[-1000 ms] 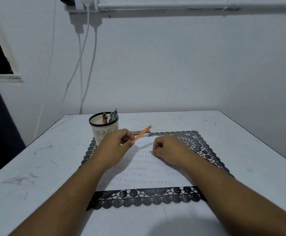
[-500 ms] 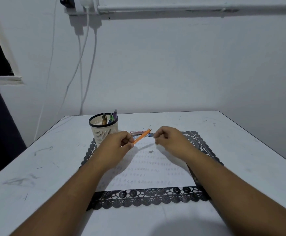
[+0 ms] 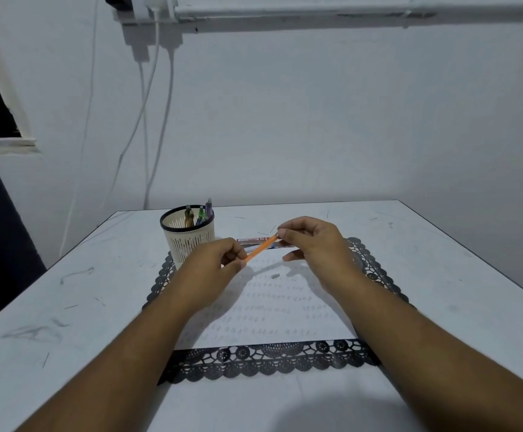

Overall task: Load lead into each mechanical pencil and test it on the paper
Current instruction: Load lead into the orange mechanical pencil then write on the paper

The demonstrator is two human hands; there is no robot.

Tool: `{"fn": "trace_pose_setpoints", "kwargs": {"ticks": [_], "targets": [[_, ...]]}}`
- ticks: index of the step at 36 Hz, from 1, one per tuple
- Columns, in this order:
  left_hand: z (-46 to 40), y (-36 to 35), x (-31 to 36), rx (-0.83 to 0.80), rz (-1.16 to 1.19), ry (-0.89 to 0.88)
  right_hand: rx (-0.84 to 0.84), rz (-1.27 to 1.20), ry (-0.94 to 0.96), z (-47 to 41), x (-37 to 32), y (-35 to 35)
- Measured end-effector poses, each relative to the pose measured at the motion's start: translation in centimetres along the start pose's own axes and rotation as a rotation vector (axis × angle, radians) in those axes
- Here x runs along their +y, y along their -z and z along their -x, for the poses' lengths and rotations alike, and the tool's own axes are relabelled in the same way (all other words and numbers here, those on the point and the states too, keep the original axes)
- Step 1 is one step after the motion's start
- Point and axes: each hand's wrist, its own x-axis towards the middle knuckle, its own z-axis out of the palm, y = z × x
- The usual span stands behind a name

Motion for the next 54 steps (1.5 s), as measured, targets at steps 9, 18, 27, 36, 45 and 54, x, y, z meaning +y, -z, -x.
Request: {"fn": "trace_pose_setpoints", "kwargs": {"ticks": [9, 18, 27, 36, 45, 54], "targets": [[0.2, 0.0, 0.0, 0.016, -0.004, 0.009, 0.037, 0.062, 0.020, 0.0, 0.3, 0.1], [0.2, -0.1, -0.2, 0.018, 0.007, 0.009, -0.004, 0.022, -0.042, 0.0, 0.2, 0.2], [0.1, 0.1, -0.2, 0.017, -0.014, -0.002, -0.022, 0.176, 0.020, 0.0, 0.3, 0.8], [-0.2, 0.2, -1.1, 0.062, 0.022, 0.013, -0.007, 0.288, 0.039, -0.4, 1.3, 0.8], [-0.4, 0.3, -1.3, 0.046, 0.014, 0.021, -0.241, 0.687, -0.152, -0.2, 3.9, 0.6], [0.1, 0.3, -1.1, 0.026, -0.026, 0.053, -0.240, 0.764, -0.095, 0.0, 3.4, 0.5]]}}
